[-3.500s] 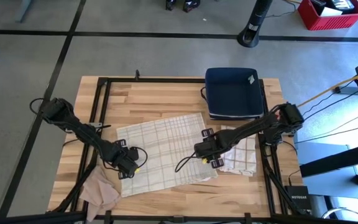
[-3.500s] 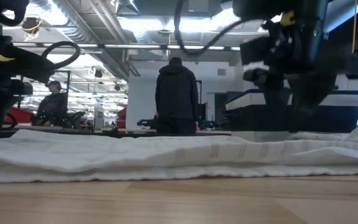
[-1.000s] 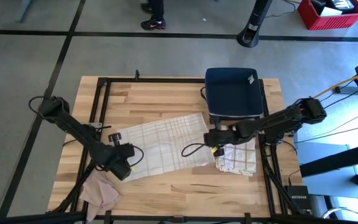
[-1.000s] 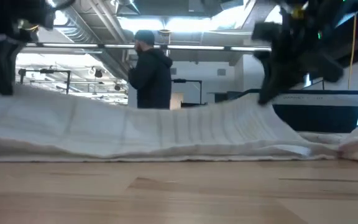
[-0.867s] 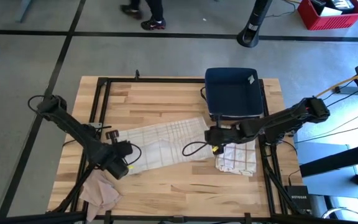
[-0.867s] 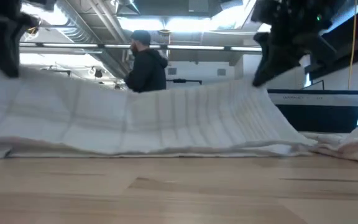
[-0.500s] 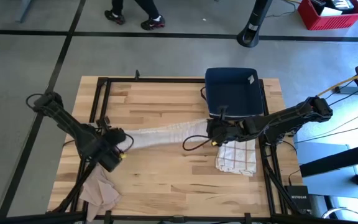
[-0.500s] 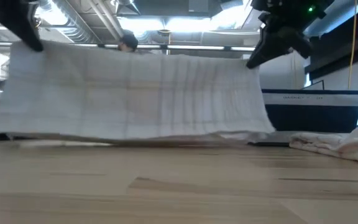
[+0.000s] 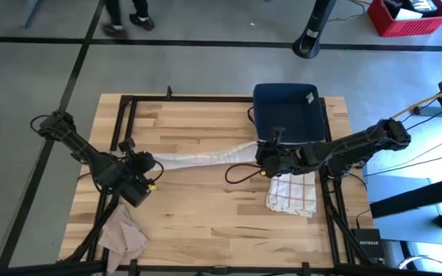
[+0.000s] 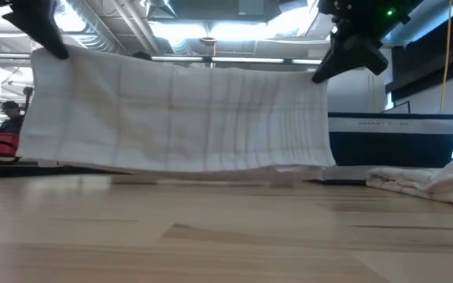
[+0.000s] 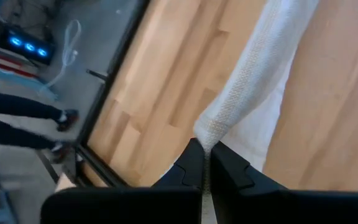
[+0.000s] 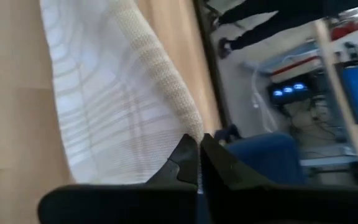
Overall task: Fold towel
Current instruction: Fold the white plaid towel
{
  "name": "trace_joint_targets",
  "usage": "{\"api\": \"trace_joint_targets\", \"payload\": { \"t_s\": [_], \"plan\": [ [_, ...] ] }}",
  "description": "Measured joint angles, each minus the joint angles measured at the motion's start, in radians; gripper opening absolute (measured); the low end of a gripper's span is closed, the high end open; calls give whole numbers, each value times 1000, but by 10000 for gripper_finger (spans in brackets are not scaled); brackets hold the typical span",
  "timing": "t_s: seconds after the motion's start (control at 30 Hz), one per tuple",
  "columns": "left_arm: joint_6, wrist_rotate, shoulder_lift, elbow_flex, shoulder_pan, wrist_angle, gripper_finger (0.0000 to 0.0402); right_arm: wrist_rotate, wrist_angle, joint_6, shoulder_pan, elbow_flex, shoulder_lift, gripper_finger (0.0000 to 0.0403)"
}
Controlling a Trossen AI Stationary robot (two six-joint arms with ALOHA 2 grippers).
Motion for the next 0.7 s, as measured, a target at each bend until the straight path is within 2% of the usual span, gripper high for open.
{"api": "trace_joint_targets", "payload": {
  "t_s": [0.07, 0.17, 0.33, 0.47, 0.57, 0.7],
  "plan": [
    [-13, 39, 0, 8, -8, 15, 0, -59, -15, 31, 0, 8, -6, 3],
    [-30, 131, 0, 34, -36, 78, 0, -205, -103, 133, 6, 70, -10, 3],
    [-51, 267, -5, 65, -121, 337, 0, -543, -267, 331, 74, 219, -11, 3],
    [-53, 255, -17, 65, -200, 539, 0, -737, -244, 416, 145, 265, -13, 3],
    [-117, 167, -18, 57, -244, 524, 0, -763, -199, 437, 160, 233, -13, 3],
    [-313, 130, -19, -48, -243, 349, 0, -708, -98, 438, 99, 87, -13, 3]
  ]
}}
